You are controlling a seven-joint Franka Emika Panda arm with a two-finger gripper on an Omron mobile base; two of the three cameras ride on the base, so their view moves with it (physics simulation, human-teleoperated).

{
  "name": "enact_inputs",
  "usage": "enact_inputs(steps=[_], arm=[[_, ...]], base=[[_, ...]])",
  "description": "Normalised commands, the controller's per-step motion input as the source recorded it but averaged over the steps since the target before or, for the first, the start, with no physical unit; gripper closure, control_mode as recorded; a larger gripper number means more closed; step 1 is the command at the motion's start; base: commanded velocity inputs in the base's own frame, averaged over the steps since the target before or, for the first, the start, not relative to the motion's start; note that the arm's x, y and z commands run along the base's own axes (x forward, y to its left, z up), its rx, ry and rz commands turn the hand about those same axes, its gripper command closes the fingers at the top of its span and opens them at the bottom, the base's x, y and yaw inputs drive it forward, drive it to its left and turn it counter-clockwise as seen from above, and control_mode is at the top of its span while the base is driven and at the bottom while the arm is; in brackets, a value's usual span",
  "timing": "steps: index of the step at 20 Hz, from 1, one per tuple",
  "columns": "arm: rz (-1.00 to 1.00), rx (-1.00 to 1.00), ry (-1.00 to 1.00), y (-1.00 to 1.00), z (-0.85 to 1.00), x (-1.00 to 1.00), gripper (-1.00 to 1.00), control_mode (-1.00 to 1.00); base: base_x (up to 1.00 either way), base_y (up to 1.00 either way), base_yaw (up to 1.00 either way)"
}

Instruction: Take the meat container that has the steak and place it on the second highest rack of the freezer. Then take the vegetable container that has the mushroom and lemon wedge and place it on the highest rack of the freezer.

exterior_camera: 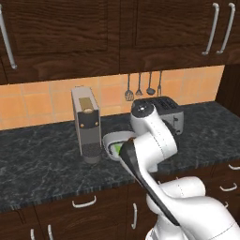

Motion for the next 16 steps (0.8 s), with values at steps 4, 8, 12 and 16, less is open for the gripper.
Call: enact_inputs(steps=[4, 8, 12, 16], arm=[[-0.01, 0.04, 0.0, -0.2, -0.65, 0.79, -1.0, -1.0], [0.07, 0.02, 0.07, 0.0, -0.67, 0.76, -1.0, -1.0], [0.07, 0.0, 0.13, 0.0, -0.59, 0.68, -1.0, -1.0], [0.05, 0.0, 0.17, 0.01, -0.42, 0.78, -1.0, -1.0]], base=[[0.0, 0.0, 0.0], [0.0, 0.0, 0.0], [0.0, 0.0, 0.0], [0.0, 0.0, 0.0]])
